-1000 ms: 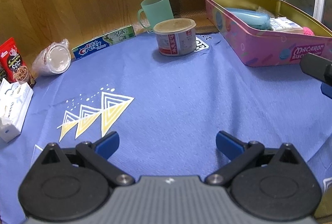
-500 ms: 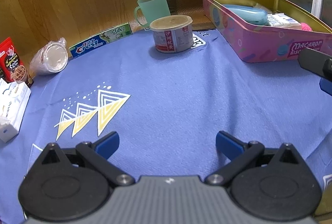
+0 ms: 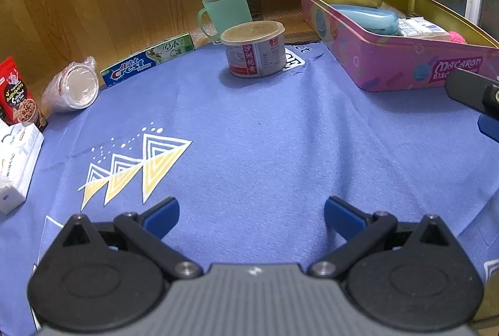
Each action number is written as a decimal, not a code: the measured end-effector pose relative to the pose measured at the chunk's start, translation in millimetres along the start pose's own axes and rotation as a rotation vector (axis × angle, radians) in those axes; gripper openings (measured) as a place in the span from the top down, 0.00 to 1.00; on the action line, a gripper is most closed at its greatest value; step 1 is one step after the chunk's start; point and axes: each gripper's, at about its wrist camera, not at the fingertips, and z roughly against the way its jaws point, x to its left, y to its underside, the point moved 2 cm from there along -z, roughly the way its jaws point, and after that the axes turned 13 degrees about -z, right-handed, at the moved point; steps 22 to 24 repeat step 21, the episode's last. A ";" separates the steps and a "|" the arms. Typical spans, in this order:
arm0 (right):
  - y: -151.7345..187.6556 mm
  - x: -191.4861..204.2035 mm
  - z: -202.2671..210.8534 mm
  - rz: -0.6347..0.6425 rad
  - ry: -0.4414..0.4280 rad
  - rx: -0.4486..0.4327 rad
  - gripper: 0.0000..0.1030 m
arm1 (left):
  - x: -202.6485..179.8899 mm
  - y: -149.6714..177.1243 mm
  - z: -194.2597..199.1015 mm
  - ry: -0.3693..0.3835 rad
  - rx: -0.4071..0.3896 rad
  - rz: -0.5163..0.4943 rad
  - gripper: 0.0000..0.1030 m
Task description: Organize soft objects
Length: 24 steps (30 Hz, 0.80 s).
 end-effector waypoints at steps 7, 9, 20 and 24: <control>-0.4 -0.5 1.7 -0.001 0.002 -0.007 0.15 | -0.5 -2.2 2.8 -0.002 -0.013 -0.002 0.00; -0.8 -0.7 2.6 -0.001 0.003 -0.012 0.15 | 0.6 -2.5 4.0 -0.003 -0.017 0.001 0.00; 1.0 3.7 3.1 0.007 0.005 -0.015 0.15 | 4.4 -3.3 7.8 0.015 -0.041 0.001 0.00; 1.2 3.9 2.9 0.006 0.006 -0.014 0.15 | 3.7 -3.5 7.9 0.019 -0.043 -0.002 0.00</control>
